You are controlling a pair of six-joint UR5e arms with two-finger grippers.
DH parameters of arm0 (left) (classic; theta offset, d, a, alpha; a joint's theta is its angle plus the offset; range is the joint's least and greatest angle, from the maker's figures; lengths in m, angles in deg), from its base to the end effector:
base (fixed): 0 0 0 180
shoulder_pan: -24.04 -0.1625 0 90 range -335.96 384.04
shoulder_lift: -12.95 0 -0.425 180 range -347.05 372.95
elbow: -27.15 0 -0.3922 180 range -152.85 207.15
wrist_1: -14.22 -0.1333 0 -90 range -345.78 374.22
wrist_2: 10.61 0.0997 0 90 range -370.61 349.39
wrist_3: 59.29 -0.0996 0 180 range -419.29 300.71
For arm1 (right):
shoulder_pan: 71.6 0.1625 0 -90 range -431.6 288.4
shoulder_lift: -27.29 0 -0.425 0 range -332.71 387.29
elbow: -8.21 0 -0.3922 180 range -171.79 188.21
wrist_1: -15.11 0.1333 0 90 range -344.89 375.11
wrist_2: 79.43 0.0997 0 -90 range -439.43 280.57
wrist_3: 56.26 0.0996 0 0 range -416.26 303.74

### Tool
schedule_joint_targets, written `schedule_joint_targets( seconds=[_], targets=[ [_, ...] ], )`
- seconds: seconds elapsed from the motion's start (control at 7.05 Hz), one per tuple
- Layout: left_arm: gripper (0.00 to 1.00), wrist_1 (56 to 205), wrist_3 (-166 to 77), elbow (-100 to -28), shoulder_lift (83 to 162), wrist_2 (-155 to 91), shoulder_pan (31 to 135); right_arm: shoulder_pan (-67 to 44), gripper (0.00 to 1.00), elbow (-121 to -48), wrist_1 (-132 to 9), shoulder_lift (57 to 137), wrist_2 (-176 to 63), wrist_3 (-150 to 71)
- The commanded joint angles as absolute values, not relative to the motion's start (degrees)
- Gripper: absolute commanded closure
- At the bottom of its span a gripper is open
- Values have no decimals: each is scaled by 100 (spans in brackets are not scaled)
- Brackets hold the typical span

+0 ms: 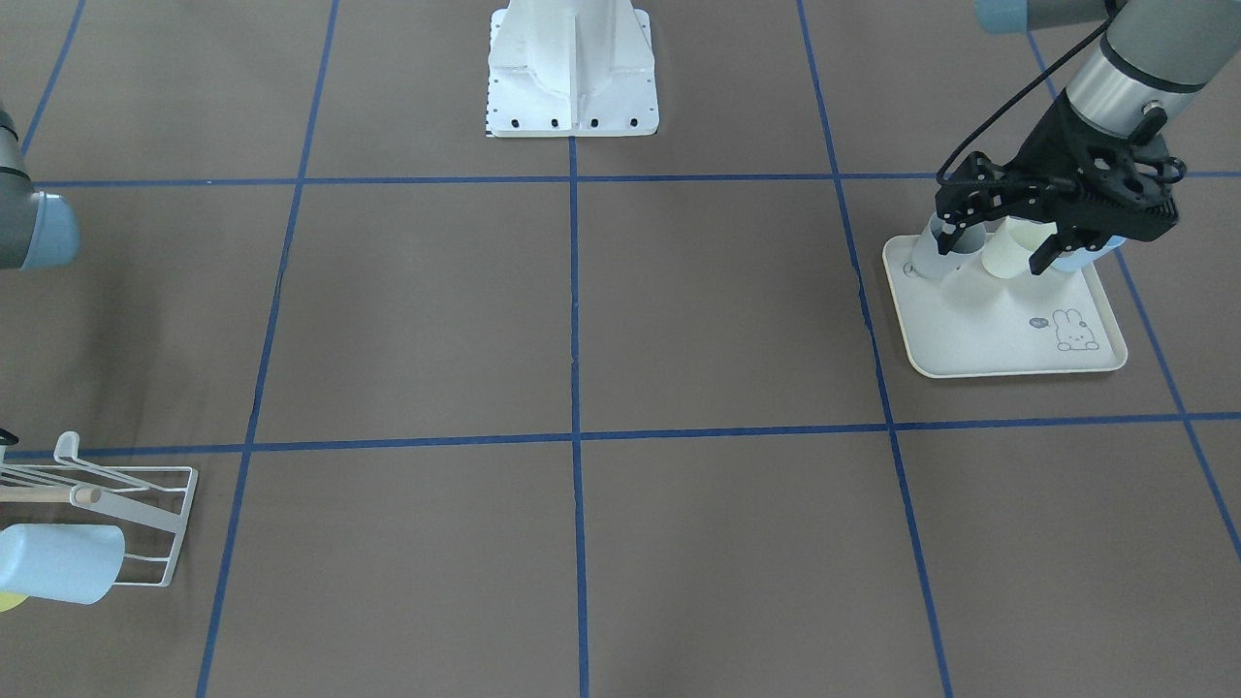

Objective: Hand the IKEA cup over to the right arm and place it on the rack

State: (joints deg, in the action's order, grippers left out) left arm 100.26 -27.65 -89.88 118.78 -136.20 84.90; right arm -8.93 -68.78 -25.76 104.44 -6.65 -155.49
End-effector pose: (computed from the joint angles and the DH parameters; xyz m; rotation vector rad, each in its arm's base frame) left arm 0.1932 -0.5012 0.3050 0.2643 0.8464 0.1700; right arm -0.1418 -0.6290 0.5652 0.6197 0.8637 -1.9097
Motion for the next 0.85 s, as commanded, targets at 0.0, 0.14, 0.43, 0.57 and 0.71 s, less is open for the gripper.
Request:
schedule_joint_targets(
  seconds=[0.0,0.14,0.43,0.57,0.71],
  targets=[
    [0,10026,-2765,-8992,11877,-13621,8486,-893,27,-6878,-2576,10454,-718,-15540],
    [0,10035,-2765,-8983,11877,-13621,8495,-910,27,-6878,-2576,10454,-762,-15540],
    [0,10035,-2765,-8983,11877,-13621,8486,-911,27,-6887,-2576,10454,-762,-15540],
    [0,10035,-2765,-8983,11877,-13621,8486,-928,26,-6887,-2576,10454,-771,-15540],
    [0,10035,-2765,-8983,11877,-13621,8486,-963,25,-6887,-2576,10454,-840,-15540]
  ],
)
